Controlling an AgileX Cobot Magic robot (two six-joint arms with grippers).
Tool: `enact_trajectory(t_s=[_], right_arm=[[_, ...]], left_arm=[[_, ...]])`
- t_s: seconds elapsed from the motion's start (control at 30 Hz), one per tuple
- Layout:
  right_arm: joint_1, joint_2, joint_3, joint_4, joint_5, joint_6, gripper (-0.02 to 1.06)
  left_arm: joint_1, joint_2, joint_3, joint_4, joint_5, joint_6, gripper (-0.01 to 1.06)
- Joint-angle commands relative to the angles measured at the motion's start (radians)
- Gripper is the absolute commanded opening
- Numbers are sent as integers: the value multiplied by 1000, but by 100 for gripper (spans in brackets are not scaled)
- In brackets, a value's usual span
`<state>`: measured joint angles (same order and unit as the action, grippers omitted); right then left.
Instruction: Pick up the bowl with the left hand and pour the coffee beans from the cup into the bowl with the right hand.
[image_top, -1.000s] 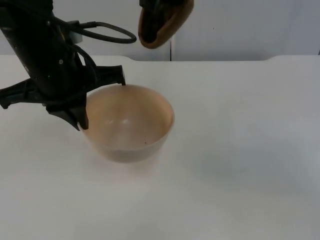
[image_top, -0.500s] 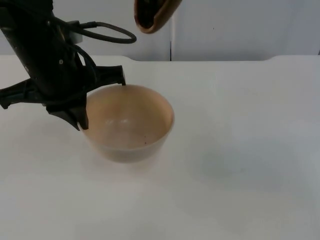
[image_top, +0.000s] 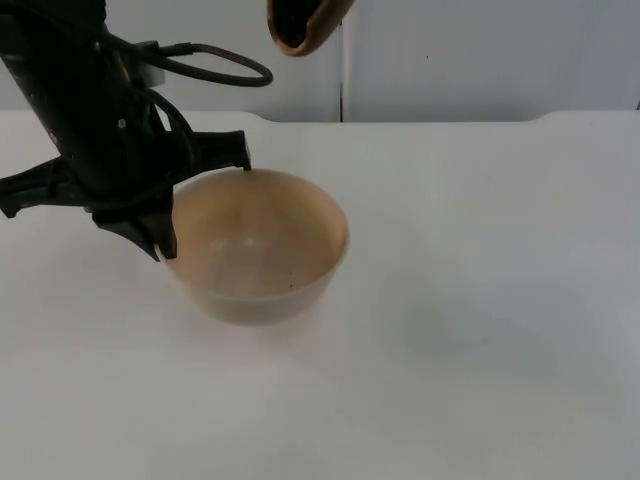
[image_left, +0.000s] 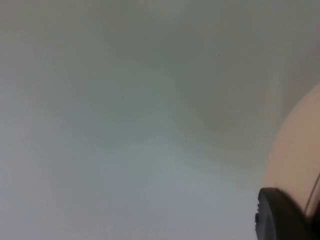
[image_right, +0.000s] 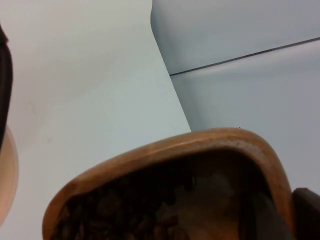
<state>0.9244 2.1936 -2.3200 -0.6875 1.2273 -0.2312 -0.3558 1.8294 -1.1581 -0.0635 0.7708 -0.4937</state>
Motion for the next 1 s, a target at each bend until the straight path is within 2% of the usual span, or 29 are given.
enact_trajectory(t_s=[0.0, 0.2, 0.37, 0.5, 0.53, 0.6, 0.97], right_arm=[[8, -12, 3, -16, -6, 6, 0], [14, -12, 3, -21, -6, 4, 0], [36, -12, 25, -88, -6, 4, 0], [48, -12, 47, -98, -6, 4, 0], [51, -12, 54, -109, -6, 9, 0], [64, -12, 71, -183, -6, 40, 0], [76, -12, 79, -205, -6, 58, 0]], left_arm=[[-5, -14, -3, -4, -5, -6, 0], [-5, -14, -3, -4, -5, -6, 0], [-5, -14, -3, -3, -9, -6, 0], [-5, -14, -3, -3, -9, -6, 0], [-5, -14, -3, -3, -9, -6, 0], [-5, -14, -3, -3, -9, -6, 0], [-5, -14, -3, -3, -9, -6, 0]])
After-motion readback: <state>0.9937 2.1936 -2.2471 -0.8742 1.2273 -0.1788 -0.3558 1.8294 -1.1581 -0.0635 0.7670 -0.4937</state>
